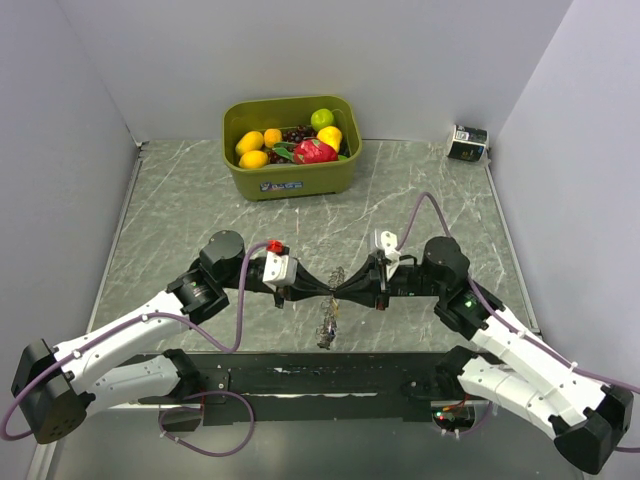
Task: Put the keys on the keyring
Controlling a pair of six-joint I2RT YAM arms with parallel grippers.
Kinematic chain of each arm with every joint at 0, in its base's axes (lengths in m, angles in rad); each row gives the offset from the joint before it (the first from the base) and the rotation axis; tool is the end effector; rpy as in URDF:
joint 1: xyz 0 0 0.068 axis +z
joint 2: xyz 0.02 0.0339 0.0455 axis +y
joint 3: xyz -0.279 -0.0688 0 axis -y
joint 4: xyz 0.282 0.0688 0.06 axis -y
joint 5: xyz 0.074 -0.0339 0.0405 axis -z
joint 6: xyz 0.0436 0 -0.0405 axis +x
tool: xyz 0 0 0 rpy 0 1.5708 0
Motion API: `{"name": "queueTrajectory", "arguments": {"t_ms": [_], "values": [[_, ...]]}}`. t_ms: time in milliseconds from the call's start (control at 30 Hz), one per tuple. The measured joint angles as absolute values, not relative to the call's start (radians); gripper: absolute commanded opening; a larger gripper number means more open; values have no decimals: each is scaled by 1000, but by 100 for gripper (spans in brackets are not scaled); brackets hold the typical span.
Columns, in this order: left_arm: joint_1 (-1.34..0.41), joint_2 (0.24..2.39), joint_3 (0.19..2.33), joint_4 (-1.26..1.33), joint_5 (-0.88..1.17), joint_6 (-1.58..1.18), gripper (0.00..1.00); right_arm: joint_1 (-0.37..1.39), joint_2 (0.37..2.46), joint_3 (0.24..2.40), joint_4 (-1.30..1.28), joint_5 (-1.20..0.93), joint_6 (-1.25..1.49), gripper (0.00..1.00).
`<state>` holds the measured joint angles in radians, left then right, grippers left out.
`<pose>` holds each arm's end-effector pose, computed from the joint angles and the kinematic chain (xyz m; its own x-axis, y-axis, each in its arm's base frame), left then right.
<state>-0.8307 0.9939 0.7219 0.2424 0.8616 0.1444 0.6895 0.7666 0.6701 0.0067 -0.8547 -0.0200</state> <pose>0.1495 -0.2128 0.3263 0.1231 0.0042 -0.9924 0.9849 -0.1228 0.1216 0.1393 0.1575 0.3304 -0.0492 -0.0576 -0.9971 -0.9985 0.0274 0.0477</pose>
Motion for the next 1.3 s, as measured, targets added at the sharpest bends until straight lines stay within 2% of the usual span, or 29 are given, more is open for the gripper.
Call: {"name": "queueTrajectory", "arguments": {"t_ms": [200,300,333,433,567,800,1000,1100,1233,1300], "values": [[-825,994,730,202,861,148,2,689,796,691,-23,-854,-29,0],[-825,994,755,136,855,175,11,690,809,706,-51,-853,-39,0],[-825,994,768,107,852,189,19,690,813,710,-56,-850,-44,0],[-826,999,818,11,842,236,35,690,829,733,-75,-849,-48,0],[-828,1005,883,-100,834,293,44,690,857,750,-119,-831,-58,0],[-831,1077,1003,-308,802,392,47,691,893,754,-209,-802,-80,0],[-831,1194,1125,-497,779,470,46,713,929,786,-254,-764,-100,0],[-831,1247,1169,-565,778,498,44,724,937,787,-268,-742,-104,0],[-831,1274,1183,-609,778,517,34,728,939,787,-279,-721,-107,0],[-831,1286,1196,-632,778,529,33,728,939,787,-279,-713,-107,0]]}}
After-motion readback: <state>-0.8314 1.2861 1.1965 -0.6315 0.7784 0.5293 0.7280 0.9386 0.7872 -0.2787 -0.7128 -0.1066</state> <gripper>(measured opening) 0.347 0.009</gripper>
